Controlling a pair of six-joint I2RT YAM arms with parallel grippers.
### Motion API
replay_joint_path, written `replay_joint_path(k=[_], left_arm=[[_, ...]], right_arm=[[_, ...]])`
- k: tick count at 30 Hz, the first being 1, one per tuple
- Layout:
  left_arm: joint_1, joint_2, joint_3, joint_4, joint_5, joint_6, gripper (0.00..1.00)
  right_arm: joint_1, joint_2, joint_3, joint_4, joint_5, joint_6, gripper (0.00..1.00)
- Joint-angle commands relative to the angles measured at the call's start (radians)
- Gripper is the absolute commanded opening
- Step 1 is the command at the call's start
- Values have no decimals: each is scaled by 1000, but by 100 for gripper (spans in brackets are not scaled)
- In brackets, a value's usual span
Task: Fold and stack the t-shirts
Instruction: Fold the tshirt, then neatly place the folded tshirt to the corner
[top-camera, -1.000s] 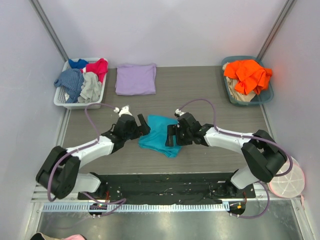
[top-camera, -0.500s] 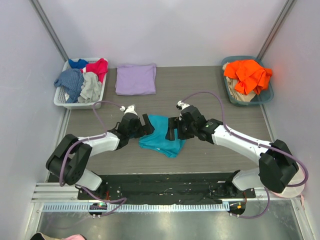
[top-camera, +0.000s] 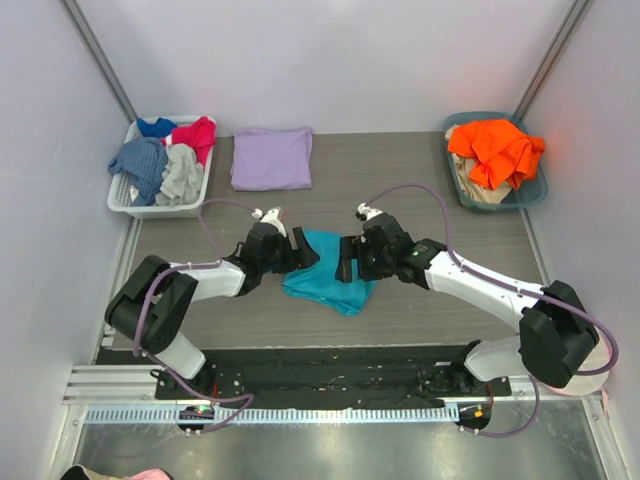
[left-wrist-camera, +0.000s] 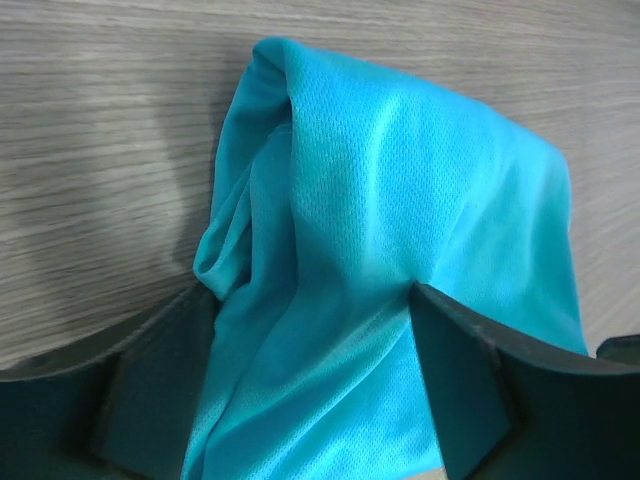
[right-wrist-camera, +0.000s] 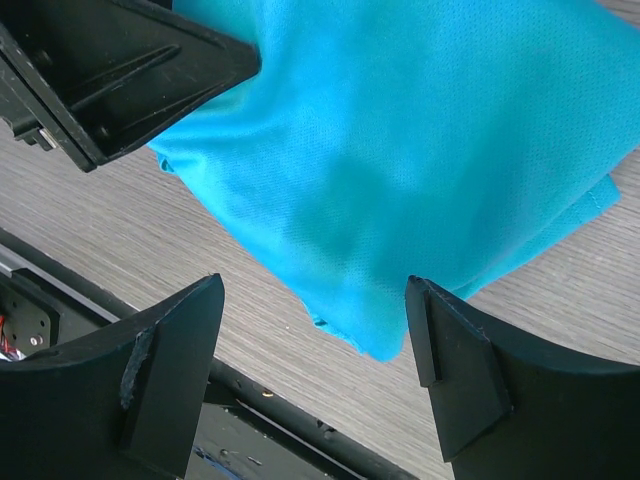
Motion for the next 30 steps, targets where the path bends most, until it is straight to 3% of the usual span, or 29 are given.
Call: replay_joint_path(k=[1, 4, 11, 14, 15, 21, 25, 30], left_arm=[[1, 45, -60, -12, 102, 5, 74], [1, 66, -83, 44, 134, -10, 65], [2, 138, -106, 176, 216, -50, 58], [1, 174, -103, 212, 246, -59, 41], [1, 186, -103, 219, 253, -61, 30], [1, 191, -92, 229, 257, -70, 0], [1, 143, -29, 106, 239, -36, 0], [1, 145, 170, -121, 190, 80, 0]], right_arm=[[0, -39, -8, 2, 29, -5, 82], [0, -31, -15, 2, 28, -4, 82], [0, -23, -31, 5, 32, -4, 82], [0, -16, -42, 10, 36, -4, 82], [0, -16, -46, 13, 34, -2, 82], [0, -40, -51, -1, 46, 3, 82], [-2, -112, -45, -56, 104, 29, 82], [0, -232, -66, -128, 166, 65, 82]])
